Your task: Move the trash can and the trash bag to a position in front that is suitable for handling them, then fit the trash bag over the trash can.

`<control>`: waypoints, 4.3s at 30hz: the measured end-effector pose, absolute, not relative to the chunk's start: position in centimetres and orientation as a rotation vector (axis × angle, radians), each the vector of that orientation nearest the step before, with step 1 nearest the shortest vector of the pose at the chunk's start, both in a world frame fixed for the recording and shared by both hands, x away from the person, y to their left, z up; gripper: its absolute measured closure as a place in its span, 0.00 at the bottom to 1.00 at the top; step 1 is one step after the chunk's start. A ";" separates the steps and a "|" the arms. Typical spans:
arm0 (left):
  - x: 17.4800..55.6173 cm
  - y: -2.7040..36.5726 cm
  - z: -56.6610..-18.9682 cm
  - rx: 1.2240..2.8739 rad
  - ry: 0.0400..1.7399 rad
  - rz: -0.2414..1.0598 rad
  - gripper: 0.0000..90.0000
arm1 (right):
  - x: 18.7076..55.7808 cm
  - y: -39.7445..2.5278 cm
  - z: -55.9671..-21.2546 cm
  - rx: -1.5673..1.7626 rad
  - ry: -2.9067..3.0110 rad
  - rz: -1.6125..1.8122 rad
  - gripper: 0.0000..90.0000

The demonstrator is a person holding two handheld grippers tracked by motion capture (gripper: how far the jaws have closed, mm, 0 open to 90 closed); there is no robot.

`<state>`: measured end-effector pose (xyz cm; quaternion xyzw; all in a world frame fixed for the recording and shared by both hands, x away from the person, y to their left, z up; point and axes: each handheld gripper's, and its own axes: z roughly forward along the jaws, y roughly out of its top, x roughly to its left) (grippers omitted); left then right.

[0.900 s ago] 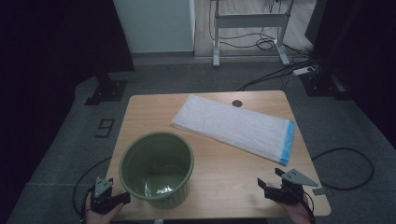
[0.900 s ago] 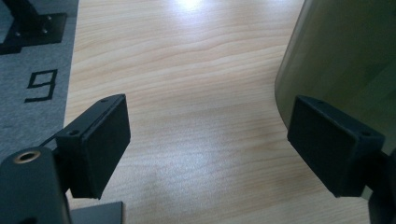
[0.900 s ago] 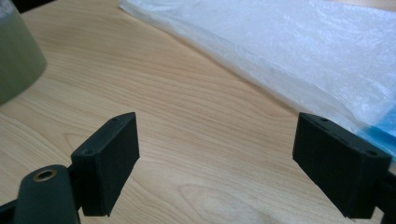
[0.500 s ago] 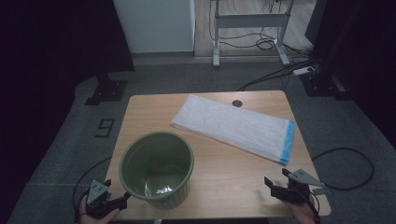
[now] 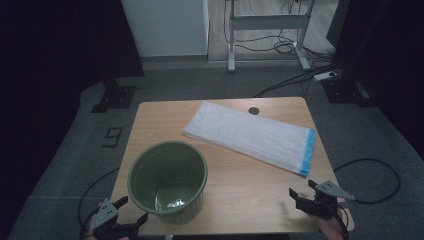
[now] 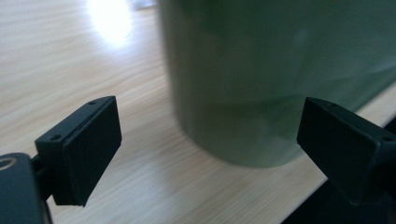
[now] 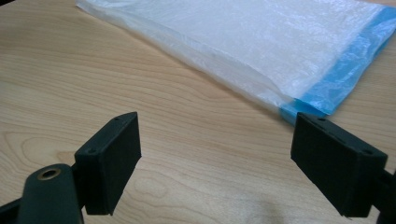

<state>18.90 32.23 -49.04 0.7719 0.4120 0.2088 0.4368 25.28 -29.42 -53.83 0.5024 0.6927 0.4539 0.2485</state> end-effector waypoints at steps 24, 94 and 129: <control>22.4 26.2 -48.2 1.957 0.792 0.384 0.05 | 25.3 -29.3 -54.3 1.348 1.922 1.245 0.18; 24.9 24.5 -50.3 1.987 0.917 0.405 0.07 | 26.3 -26.7 -53.7 1.228 1.986 1.158 0.19; 24.5 27.2 -53.1 2.004 1.026 0.395 0.09 | 41.2 -20.1 -55.1 1.262 2.151 0.984 0.91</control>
